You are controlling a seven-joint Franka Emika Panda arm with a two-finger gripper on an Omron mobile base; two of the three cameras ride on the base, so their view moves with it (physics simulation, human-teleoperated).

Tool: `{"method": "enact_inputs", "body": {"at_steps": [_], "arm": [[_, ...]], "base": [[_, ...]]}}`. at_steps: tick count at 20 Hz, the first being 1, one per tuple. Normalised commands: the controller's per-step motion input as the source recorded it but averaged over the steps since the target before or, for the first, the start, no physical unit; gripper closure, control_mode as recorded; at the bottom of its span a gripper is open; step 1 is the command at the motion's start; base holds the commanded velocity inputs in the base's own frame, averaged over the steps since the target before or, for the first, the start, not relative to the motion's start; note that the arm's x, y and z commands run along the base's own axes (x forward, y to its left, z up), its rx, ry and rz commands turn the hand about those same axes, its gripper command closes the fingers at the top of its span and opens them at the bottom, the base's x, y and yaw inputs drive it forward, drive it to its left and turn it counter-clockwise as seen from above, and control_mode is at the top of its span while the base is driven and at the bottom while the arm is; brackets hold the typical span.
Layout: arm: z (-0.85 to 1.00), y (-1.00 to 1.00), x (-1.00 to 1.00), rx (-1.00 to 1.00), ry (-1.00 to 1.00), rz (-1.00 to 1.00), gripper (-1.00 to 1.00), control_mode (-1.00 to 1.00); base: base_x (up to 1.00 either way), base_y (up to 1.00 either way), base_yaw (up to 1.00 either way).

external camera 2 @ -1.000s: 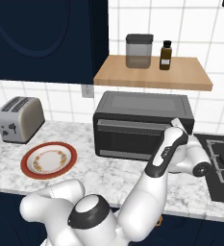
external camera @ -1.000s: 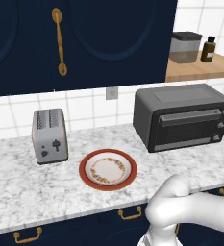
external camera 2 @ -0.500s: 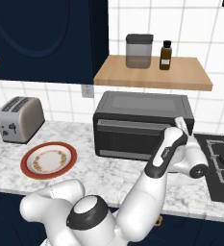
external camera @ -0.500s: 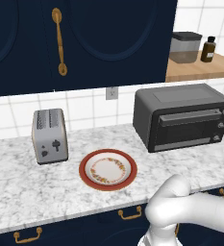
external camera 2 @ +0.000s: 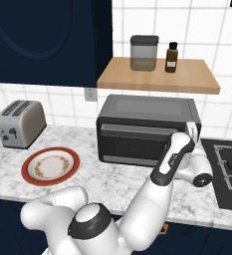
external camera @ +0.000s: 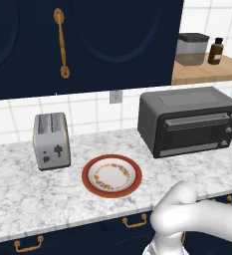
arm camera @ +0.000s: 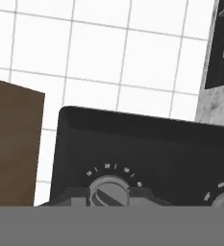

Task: Pick up the kebab skewer and baguette bread, and place them inside the toaster oven. Close the toaster oven door and start by setting the timer.

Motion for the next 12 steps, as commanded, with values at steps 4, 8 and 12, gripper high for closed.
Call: {"method": "enact_inputs", "body": {"at_steps": [4,8,12], "arm": [[-0.19,0.00,-0.14,0.22,-0.01,-0.07,1.00,-1.00],[-0.18,0.00,-0.14,0.22,-0.01,-0.09,1.00,-1.00],[-0.21,0.00,-0.14,0.21,-0.02,-0.09,1.00,-1.00]], "base": [[0.00,0.00,0.00],[0.00,0.00,0.00],[0.00,0.00,0.00]]}}
